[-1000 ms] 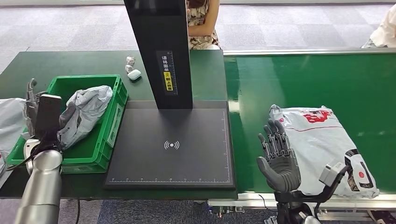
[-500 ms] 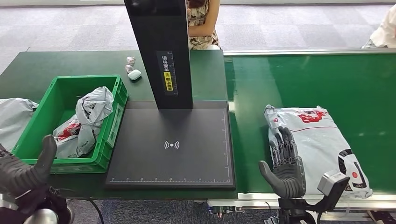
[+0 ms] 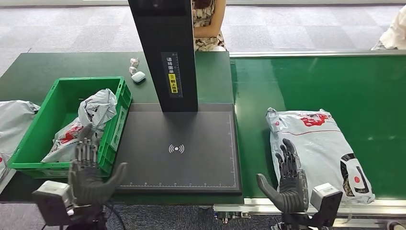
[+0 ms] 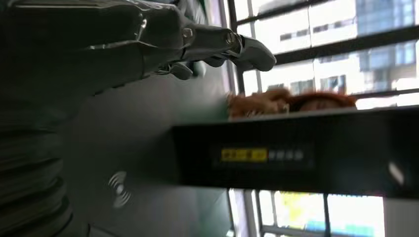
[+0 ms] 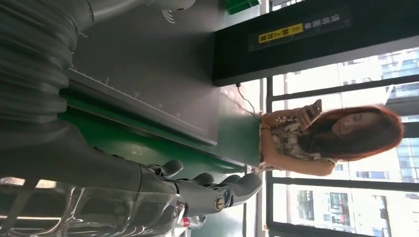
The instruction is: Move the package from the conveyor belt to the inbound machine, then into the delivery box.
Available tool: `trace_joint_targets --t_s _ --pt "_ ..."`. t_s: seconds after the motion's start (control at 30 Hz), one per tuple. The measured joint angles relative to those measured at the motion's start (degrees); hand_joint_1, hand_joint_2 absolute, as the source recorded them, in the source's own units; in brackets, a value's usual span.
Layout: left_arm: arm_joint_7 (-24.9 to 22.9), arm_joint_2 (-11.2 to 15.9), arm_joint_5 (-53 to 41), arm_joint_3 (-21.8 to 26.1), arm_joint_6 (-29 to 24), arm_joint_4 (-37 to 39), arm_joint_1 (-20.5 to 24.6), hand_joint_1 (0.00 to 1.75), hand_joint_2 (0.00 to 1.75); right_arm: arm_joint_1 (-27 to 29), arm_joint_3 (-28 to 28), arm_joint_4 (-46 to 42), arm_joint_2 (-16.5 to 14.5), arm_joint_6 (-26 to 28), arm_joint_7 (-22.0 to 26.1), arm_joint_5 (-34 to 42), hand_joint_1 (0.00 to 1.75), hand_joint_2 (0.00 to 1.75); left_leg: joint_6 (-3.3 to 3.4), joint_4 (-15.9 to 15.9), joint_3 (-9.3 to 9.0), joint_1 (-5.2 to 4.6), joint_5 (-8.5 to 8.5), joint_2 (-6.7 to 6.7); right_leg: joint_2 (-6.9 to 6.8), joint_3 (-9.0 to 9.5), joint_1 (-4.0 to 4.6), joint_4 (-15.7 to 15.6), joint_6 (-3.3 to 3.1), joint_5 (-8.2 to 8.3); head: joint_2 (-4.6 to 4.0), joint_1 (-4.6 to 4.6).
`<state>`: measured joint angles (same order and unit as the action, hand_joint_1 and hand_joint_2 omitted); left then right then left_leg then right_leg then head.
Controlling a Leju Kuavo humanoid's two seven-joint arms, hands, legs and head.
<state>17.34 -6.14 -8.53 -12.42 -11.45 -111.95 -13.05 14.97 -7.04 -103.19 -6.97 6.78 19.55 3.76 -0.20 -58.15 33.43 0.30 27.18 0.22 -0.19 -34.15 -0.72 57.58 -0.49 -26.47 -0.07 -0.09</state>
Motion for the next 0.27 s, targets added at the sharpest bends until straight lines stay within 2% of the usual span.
trace_joint_targets --t_s 0.17,0.27 --pt "-3.8 -0.2 0.3 -9.7 2.4 9.3 1.1 0.00 1.75 1.1 -6.6 1.7 1.5 5.6 1.0 -1.6 0.00 1.75 0.04 0.0 0.01 -0.04 0.03 0.01 0.02 -0.02 -0.03 0.0 0.02 -0.01 0.00 0.00" --pt "-4.9 -0.1 0.2 -12.4 2.8 12.5 2.5 0.00 1.75 1.2 -9.0 2.3 2.2 7.3 1.5 -2.6 0.00 1.75 0.05 0.0 0.02 -0.04 0.03 0.01 0.02 -0.02 -0.03 0.0 0.02 -0.02 0.00 0.00"
